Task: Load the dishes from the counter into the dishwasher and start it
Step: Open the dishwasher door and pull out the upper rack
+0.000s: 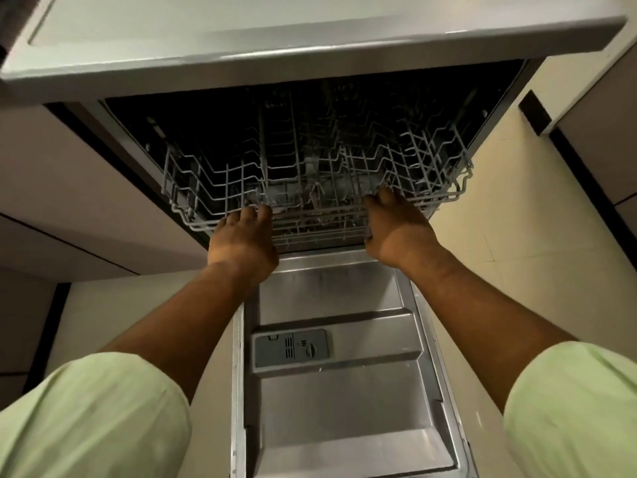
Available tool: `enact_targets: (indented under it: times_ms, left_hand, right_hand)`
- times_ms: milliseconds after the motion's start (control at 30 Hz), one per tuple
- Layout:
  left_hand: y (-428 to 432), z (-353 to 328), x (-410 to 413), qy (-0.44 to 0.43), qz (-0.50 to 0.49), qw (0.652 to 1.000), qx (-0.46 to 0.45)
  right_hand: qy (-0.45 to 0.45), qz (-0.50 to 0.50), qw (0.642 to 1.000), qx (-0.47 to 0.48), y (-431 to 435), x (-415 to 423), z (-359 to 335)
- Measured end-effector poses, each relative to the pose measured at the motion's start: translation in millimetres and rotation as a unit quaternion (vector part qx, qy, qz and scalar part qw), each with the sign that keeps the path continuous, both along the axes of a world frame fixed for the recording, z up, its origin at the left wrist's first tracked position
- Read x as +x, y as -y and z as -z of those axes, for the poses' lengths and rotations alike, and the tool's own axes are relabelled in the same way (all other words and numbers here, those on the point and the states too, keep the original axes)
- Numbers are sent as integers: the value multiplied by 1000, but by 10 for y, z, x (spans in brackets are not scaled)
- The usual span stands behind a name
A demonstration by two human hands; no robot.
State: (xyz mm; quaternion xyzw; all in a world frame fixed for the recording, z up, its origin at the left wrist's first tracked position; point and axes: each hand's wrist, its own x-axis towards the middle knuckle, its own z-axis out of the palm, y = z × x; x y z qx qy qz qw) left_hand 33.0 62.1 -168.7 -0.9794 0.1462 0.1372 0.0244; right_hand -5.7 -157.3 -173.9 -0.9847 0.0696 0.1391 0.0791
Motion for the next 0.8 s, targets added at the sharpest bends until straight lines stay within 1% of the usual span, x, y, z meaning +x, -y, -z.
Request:
enact_targets:
  times_ms: [100, 233, 367, 433, 600, 800]
  left_hand:
    - [-16, -30, -244, -6, -5, 1000, 7]
    - [-22, -68, -612, -15, -29, 999, 5]
    - [-67, -74, -896, -23, -38, 999, 13]
    - [-98, -86, -1027, -27, -40, 999, 12]
    - [-134, -128, -1390, -43, -44, 998, 13]
    - [-199, -88, -1774, -16, -40, 999, 15]
  right_hand:
    - [18, -13, 1000, -14, -40, -281, -8]
    - [2, -17, 999, -43, -118, -633, -80]
    - [8, -39, 998, -58, -189, -935, -139]
    - [6, -47, 997, -61, -234, -1073, -133]
    - [6, -31, 998, -52, -303, -1411, -133]
    - [28, -33, 997, -68, -379, -1791, -106]
